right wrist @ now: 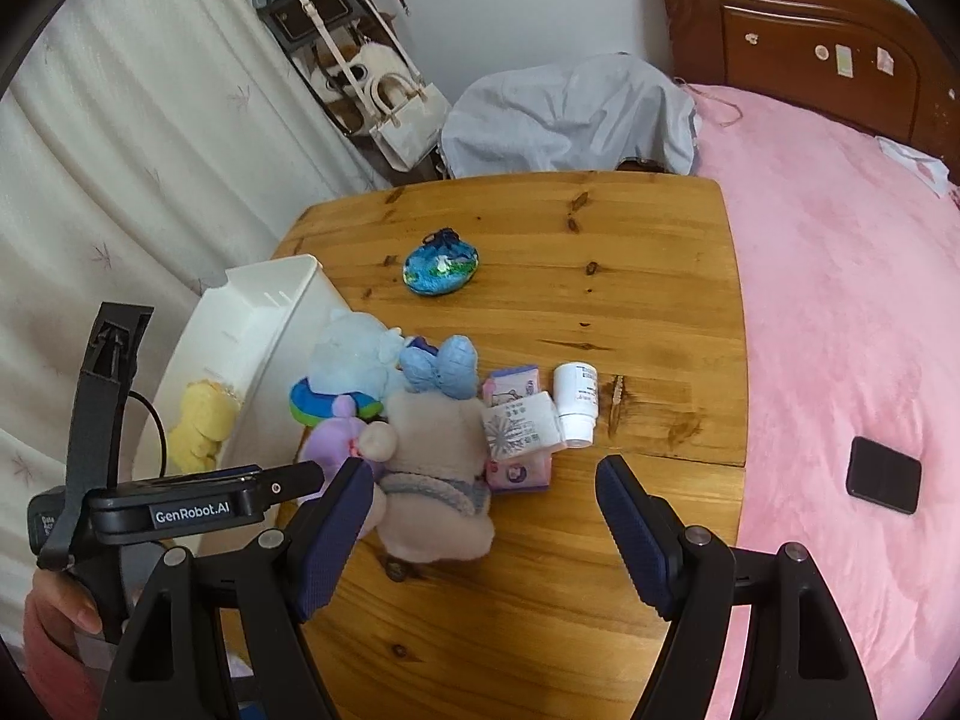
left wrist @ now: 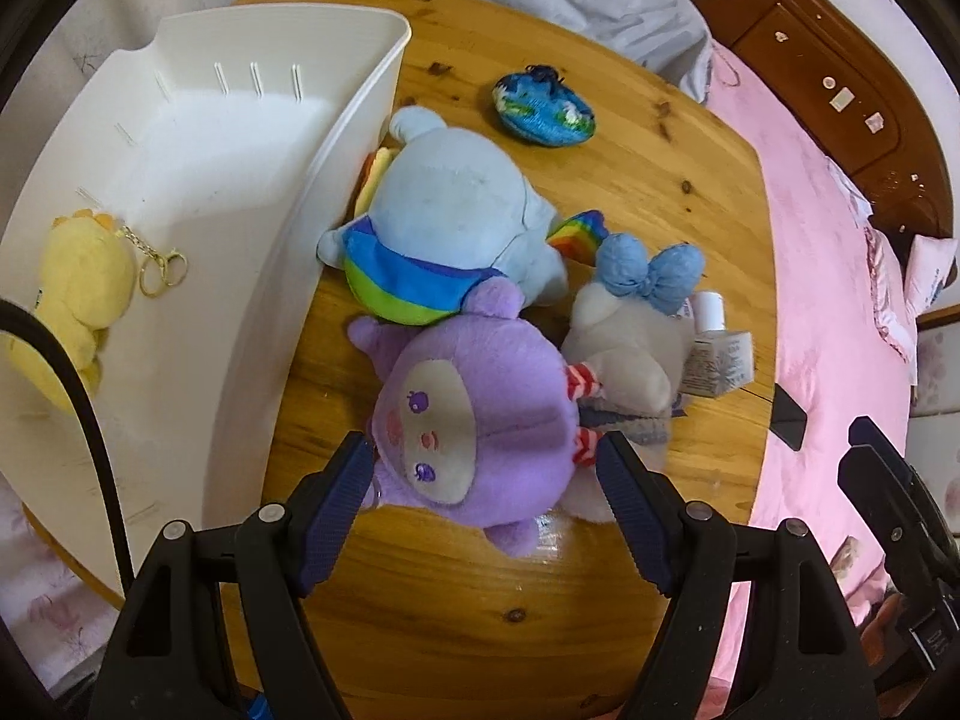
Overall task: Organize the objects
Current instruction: 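Withdraw both open grippers from the tray back toward the toy pile, then grasp the purple plush with the left gripper while the right gripper grasps the white snowflake-print box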
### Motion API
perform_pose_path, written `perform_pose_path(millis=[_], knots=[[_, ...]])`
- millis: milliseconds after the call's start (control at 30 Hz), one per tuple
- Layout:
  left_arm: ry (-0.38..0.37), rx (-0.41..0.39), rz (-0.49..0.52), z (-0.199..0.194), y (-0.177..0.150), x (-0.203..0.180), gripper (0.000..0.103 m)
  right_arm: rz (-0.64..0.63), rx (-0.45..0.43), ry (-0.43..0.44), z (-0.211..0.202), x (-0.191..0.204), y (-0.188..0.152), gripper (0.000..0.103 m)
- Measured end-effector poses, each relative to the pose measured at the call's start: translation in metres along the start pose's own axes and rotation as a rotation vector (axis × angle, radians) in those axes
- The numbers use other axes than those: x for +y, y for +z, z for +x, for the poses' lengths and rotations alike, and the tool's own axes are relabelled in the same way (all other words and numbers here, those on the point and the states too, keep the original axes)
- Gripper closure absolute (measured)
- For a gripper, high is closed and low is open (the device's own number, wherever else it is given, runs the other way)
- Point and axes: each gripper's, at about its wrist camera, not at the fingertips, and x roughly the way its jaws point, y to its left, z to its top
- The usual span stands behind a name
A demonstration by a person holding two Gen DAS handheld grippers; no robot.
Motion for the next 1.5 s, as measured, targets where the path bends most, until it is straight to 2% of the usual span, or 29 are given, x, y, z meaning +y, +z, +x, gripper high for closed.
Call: perform_pose_path(millis=[400, 633, 1000, 1500], knots=[[0.010, 0.043, -0.051, 0.021, 0.008, 0.006, 0.021, -0.036, 0.050, -0.037, 0.045, -0.011, 0.003, 0.026], [-0.003, 0.068, -0.059, 0.028, 0.009, 0.008, 0.020, -0.010, 0.090, -0.028, 0.068, -0.016, -0.002, 0.026], [-0.019, 0.114, -0.091, 0.039, 0.010, 0.006, 0.017, -0.030, 0.061, -0.047, 0.086, -0.020, -0.004, 0.026], [-0.013, 0.150, -0.122, 0.042, 0.009, 0.007, 0.017, -0.089, 0.021, -0.056, 0.093, -0.016, -0.004, 0.041]])
